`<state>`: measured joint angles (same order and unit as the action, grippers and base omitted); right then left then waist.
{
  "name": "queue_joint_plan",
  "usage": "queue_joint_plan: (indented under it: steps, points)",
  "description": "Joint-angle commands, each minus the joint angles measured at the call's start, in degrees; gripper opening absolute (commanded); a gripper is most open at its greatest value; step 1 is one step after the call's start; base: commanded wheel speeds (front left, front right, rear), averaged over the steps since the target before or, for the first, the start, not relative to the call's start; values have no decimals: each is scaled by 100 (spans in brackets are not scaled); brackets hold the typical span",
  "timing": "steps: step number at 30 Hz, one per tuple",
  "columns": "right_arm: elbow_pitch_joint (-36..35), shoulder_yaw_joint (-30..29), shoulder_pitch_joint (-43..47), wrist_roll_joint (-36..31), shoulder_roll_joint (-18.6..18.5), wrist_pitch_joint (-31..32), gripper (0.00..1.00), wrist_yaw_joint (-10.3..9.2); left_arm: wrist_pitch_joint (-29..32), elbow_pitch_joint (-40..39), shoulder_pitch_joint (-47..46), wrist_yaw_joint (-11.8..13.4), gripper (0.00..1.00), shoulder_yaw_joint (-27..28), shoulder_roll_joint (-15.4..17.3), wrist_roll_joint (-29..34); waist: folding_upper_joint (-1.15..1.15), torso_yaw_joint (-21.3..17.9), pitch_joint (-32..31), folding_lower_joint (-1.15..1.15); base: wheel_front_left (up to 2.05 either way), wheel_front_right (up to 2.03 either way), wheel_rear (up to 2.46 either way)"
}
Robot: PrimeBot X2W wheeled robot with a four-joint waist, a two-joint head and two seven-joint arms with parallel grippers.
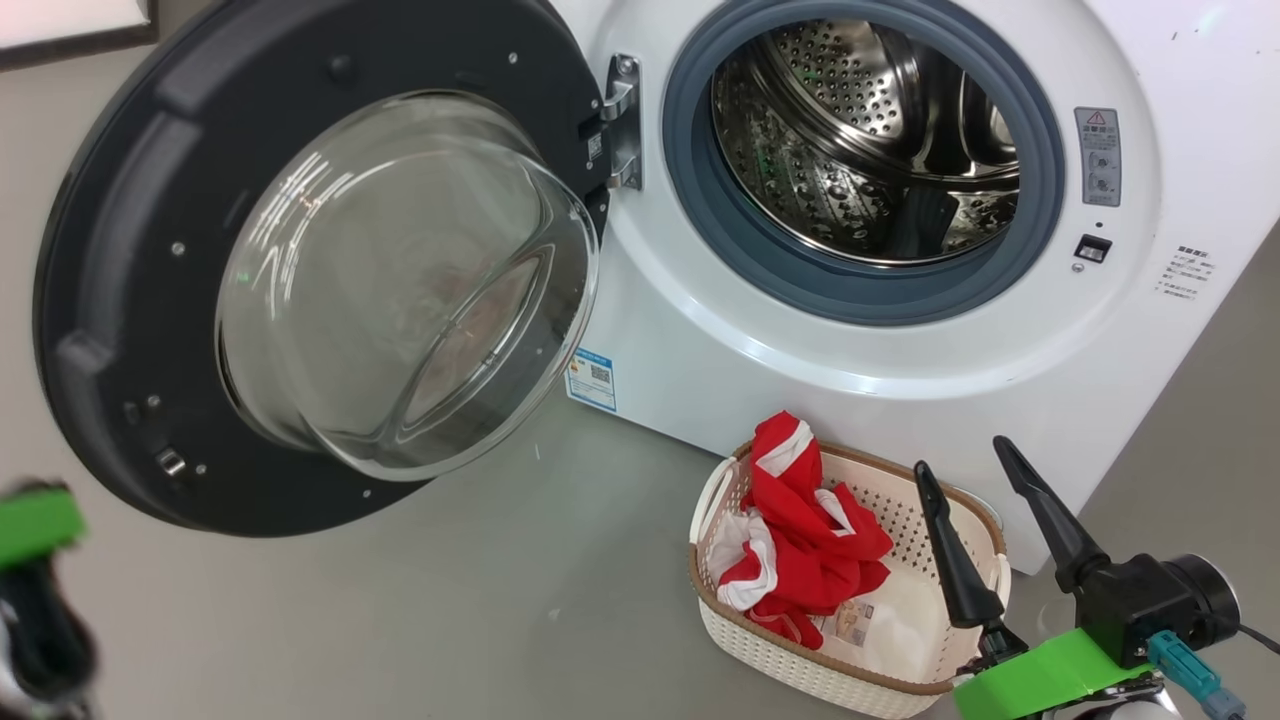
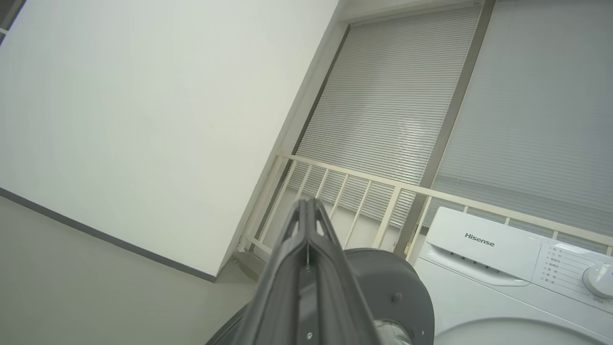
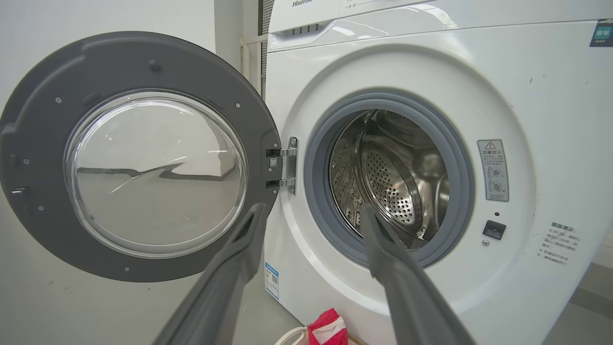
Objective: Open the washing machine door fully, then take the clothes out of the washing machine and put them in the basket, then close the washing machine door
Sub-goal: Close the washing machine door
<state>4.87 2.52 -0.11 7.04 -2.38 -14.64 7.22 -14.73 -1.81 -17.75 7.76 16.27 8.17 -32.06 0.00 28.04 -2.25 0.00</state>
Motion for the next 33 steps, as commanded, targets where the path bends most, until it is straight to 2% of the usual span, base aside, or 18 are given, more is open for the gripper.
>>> queue_joint_plan:
  steps: [1,9,15,17,23,29,33]
  points:
    - [-139,120,-85,-16,-50,-36,100,26,-14,56,-379,-62,0,244,285,-82,0,-16,-3,0,0,0,0]
    - [-144,105,-21,-98,-50,-36,100,26,248,1950,-1776,-302,0,516,888,-625,0,-98,27,0,0,0,0]
    - [-135,103,-14,-194,-50,-36,100,26,835,3389,-2718,-435,0,842,1077,-1415,0,-147,95,0,0,0,0]
    - [-132,111,-17,-220,-50,-36,100,26,1019,3723,-2951,-406,0,901,1128,-1573,0,-152,119,0,0,0,0]
    - [-133,154,-56,-310,-50,-36,100,26,1698,4345,-3361,-313,0,910,1298,-1841,0,-179,238,0,0,0,0]
    - [-109,173,-88,-366,-50,-36,100,26,2666,4894,-3677,-407,0,964,1392,-2296,0,-225,294,0,0,0,0]
    - [-88,218,-128,-354,-50,-36,100,26,2980,5136,-3708,-370,0,937,1521,-2342,0,-320,311,0,0,0,0]
